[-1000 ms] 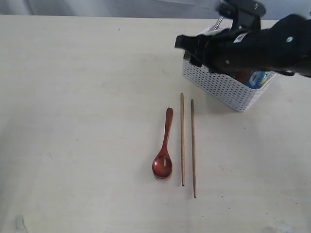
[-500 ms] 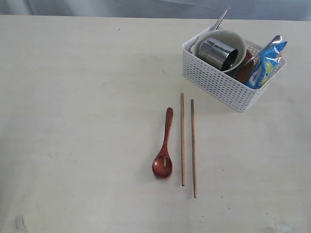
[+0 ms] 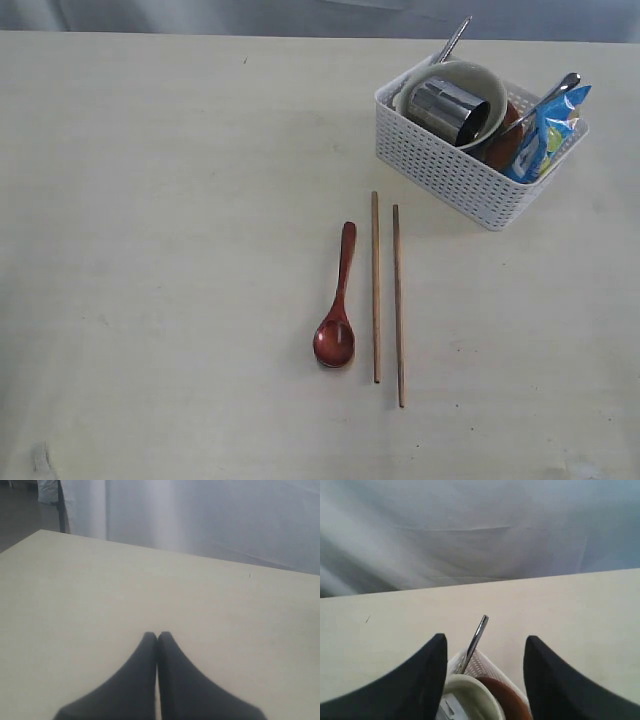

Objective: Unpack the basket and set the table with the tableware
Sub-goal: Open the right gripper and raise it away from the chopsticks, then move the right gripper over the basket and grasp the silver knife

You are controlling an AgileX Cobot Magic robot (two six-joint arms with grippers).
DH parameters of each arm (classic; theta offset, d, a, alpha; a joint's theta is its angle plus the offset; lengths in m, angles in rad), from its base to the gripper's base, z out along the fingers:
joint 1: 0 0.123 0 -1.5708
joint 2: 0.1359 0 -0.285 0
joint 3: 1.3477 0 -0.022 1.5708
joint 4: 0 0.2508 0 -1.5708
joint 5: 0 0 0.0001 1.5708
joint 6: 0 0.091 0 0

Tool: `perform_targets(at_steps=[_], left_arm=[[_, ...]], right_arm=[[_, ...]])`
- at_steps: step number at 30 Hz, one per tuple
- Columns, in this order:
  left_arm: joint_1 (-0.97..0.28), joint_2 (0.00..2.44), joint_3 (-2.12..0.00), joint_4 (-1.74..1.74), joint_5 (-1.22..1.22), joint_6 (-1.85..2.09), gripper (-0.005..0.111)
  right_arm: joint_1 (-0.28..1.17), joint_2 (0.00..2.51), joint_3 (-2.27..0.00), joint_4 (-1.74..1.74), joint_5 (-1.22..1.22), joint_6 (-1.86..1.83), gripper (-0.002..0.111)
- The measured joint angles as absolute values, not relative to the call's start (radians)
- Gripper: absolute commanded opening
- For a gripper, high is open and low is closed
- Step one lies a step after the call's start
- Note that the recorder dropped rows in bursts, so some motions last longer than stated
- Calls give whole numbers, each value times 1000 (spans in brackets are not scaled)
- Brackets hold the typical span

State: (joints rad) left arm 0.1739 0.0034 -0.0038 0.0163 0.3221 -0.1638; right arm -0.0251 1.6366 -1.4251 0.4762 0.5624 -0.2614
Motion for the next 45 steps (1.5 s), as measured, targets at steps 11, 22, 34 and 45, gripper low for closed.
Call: perform_targets(at_steps=[11, 22, 34, 45], left_arm=[[174, 3, -4, 16, 322, -164, 0], [174, 3, -4, 16, 322, -164, 0], [174, 3, -4, 16, 322, -164, 0], [174, 3, -4, 18, 322, -164, 0]], right_arm=[[-6, 1917, -1497, 701, 409, -402, 46], [77, 2180, -1658, 897, 387, -563, 57], [77, 2267, -1700, 932, 311, -568, 57], [80, 2294, -1702, 935, 282, -573, 37]])
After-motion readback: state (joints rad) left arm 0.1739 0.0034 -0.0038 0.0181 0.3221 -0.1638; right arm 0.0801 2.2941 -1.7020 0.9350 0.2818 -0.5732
